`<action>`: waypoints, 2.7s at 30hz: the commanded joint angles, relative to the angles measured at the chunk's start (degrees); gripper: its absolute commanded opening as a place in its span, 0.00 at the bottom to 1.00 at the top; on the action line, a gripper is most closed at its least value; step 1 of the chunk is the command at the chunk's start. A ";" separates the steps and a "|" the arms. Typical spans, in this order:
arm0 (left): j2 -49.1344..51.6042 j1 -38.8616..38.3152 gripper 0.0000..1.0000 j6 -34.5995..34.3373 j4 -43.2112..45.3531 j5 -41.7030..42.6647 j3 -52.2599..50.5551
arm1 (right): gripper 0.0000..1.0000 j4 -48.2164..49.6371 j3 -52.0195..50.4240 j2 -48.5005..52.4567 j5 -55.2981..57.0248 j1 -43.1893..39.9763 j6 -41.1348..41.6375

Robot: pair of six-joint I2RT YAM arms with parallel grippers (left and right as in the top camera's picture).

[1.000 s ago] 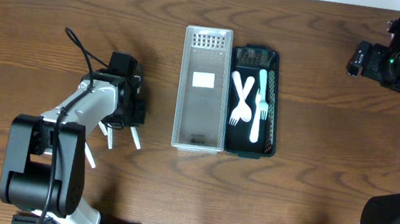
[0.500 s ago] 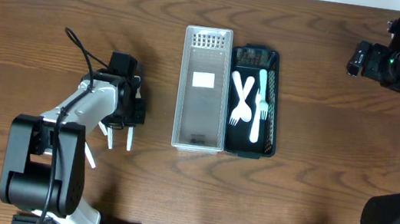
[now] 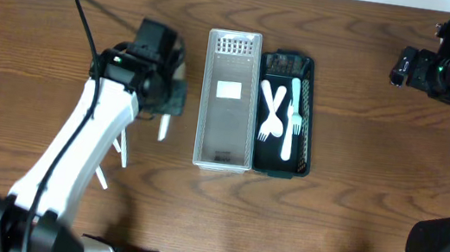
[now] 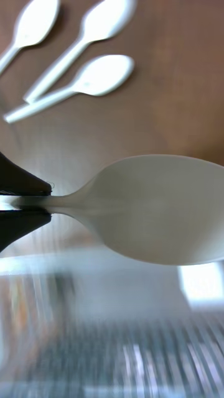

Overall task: Pack container
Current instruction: 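Carry the spoon with the left gripper and drop it into the clear basket, then return the left gripper to the spoons and grasp a second spoon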

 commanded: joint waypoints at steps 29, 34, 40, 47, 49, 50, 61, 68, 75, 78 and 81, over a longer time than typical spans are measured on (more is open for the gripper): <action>9.31 -14.34 0.69 -1.27 5.01 -2.49 6.19 | 0.97 0.13 -0.26 0.52 -0.90 0.26 -0.44; -2.10 -7.43 0.91 -1.31 -1.77 -8.79 6.38 | 0.97 0.15 -0.26 0.52 -0.90 0.26 -0.44; -6.54 8.09 0.98 -1.29 -7.61 -6.40 6.05 | 0.97 0.39 -0.26 0.52 -1.01 0.26 -0.44; -0.79 18.47 0.98 -1.29 -4.20 -1.16 -1.46 | 0.97 0.39 -0.26 0.52 -1.57 0.26 -0.44; 1.79 19.28 0.98 -1.29 -2.34 -0.15 -4.04 | 0.97 0.37 -0.26 0.52 -1.57 0.26 -0.44; 3.23 19.39 0.98 -1.29 -1.29 0.02 -5.38 | 0.97 0.37 -0.26 0.50 -1.57 0.26 -0.44; 13.64 19.37 0.98 -0.59 7.34 0.90 -13.31 | 0.97 0.37 -0.26 0.52 -1.55 0.26 -0.46; 15.80 19.37 0.98 -0.57 11.89 1.55 -15.82 | 0.97 0.37 -0.26 0.52 -1.55 0.26 -0.44; 16.13 19.37 0.98 -0.44 13.44 1.55 -15.85 | 0.97 0.37 -0.26 0.50 -1.55 0.26 -0.46; 16.76 19.37 0.98 -0.46 13.73 1.55 -15.85 | 0.97 0.37 -0.26 0.52 -1.55 0.26 -0.46; 17.94 19.37 0.98 -0.46 13.73 1.55 -15.85 | 0.97 0.37 -0.26 0.50 -1.55 0.26 -0.46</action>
